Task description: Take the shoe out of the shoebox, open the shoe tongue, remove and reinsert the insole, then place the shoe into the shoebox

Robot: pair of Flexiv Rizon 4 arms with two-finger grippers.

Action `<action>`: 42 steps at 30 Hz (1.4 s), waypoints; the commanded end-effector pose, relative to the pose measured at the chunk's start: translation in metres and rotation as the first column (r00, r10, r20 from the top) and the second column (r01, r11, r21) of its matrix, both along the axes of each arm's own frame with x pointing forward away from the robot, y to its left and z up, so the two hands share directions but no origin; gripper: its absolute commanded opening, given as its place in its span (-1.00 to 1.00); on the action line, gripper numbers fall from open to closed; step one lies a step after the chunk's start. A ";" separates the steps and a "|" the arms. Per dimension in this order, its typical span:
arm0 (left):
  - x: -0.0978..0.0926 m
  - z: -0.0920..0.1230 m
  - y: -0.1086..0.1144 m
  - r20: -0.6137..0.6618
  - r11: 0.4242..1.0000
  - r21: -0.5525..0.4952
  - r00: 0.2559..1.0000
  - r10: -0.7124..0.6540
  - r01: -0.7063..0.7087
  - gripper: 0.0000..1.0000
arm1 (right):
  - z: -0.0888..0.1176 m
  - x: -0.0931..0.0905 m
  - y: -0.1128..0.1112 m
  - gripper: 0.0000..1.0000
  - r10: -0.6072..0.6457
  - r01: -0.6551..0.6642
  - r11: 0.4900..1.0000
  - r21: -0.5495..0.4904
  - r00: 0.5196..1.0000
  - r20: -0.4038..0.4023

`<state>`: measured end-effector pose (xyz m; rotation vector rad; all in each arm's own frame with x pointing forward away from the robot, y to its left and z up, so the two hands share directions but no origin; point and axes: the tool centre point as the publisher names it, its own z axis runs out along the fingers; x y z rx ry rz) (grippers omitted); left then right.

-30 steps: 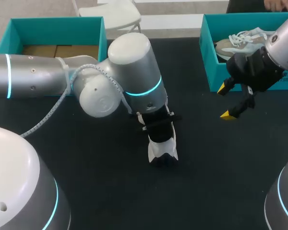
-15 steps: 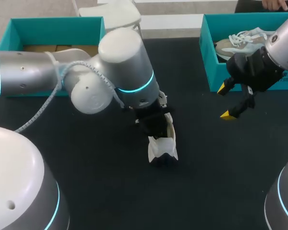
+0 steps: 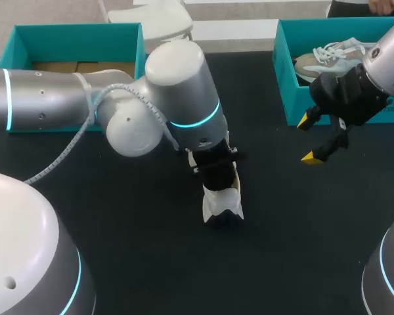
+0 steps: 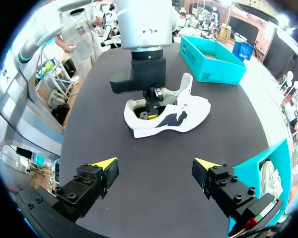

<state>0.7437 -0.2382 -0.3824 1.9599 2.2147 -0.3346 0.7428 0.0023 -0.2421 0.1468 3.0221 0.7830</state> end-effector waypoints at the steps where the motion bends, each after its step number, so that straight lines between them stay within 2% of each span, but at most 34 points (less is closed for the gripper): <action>1: -0.011 0.018 0.008 -0.033 0.999 0.004 0.999 -0.036 0.036 -1.00 | -0.001 0.000 0.001 1.00 -0.002 0.002 1.000 -0.003 1.000 0.000; 11: -0.036 -0.010 0.000 -0.099 0.995 0.042 0.992 -0.081 0.085 -1.00 | -0.001 0.000 0.001 1.00 -0.002 0.002 1.000 -0.003 1.000 0.000; 20: -0.027 -0.027 -0.001 -0.041 0.989 0.122 0.996 -0.084 0.088 -1.00 | -0.001 0.000 0.001 1.00 -0.002 0.002 1.000 -0.003 1.000 0.000; 23: -0.025 -0.021 0.002 -0.045 0.986 0.133 0.995 -0.092 0.097 -1.00 | -0.001 0.000 0.001 1.00 -0.002 0.002 1.000 -0.003 1.000 0.000; 26: -0.018 0.008 0.012 -0.017 0.982 0.151 0.994 -0.111 0.113 -1.00 | -0.001 0.000 0.001 1.00 -0.002 0.002 1.000 -0.003 1.000 0.000; 28: -0.011 0.025 0.015 0.045 0.983 0.154 0.993 -0.106 0.098 -1.00 | -0.001 0.000 0.001 1.00 -0.002 0.002 1.000 -0.003 1.000 0.000; 31: 0.001 0.039 0.017 0.122 0.984 0.163 0.989 -0.089 0.068 -1.00 | -0.001 0.000 0.001 1.00 -0.002 0.002 1.000 -0.003 1.000 0.000; 36: 0.025 0.039 0.021 0.224 0.977 0.212 0.972 -0.073 0.024 -1.00 | -0.001 0.000 0.001 1.00 -0.002 0.002 1.000 -0.003 1.000 0.000; 42: 0.037 0.036 0.024 0.309 0.971 0.238 0.950 -0.055 -0.021 -1.00 | -0.001 0.000 0.001 1.00 -0.002 0.002 1.000 -0.003 1.000 0.000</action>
